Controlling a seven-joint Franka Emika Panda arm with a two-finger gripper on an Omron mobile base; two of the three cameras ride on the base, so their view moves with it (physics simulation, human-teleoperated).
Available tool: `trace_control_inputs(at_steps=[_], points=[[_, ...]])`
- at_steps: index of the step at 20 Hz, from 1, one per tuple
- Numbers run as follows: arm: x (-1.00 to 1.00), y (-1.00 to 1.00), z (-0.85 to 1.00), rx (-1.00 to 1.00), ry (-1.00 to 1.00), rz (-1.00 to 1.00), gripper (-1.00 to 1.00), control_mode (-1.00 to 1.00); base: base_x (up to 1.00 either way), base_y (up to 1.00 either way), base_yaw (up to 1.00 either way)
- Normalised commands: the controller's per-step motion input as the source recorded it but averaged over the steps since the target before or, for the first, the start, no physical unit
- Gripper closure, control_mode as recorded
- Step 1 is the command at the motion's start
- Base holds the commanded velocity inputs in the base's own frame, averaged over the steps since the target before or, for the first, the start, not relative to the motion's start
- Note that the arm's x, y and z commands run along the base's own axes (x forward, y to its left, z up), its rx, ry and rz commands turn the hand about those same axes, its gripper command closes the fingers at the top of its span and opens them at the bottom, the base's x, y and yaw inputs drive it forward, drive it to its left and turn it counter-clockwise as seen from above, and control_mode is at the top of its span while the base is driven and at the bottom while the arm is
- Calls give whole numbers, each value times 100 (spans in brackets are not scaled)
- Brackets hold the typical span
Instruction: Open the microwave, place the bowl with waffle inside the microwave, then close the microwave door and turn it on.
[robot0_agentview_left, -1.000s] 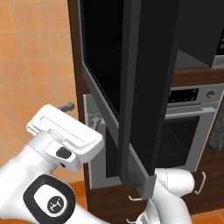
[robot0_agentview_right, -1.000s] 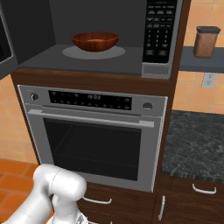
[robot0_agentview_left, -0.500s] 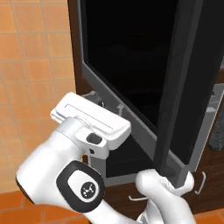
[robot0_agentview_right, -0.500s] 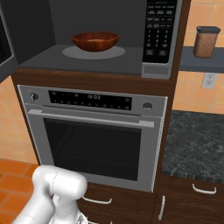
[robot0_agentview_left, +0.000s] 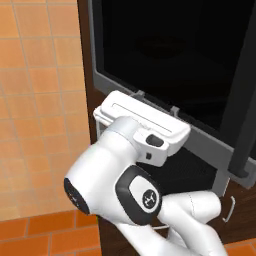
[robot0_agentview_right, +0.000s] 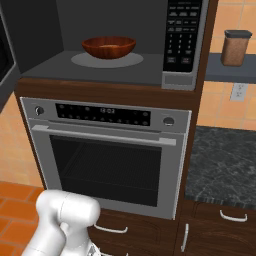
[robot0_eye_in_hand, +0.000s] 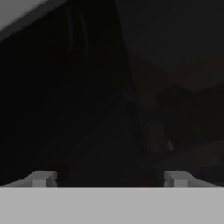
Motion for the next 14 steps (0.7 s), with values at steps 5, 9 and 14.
trace_control_inputs(at_steps=[5, 9, 14], points=[[2, -80, 17, 6, 0, 6, -100, -100, 0, 0, 0], [20, -71, 11, 6, 0, 8, -100, -100, 0, 0, 0], [41, -57, 10, 3, 0, 7, -100, -100, 0, 0, 0]])
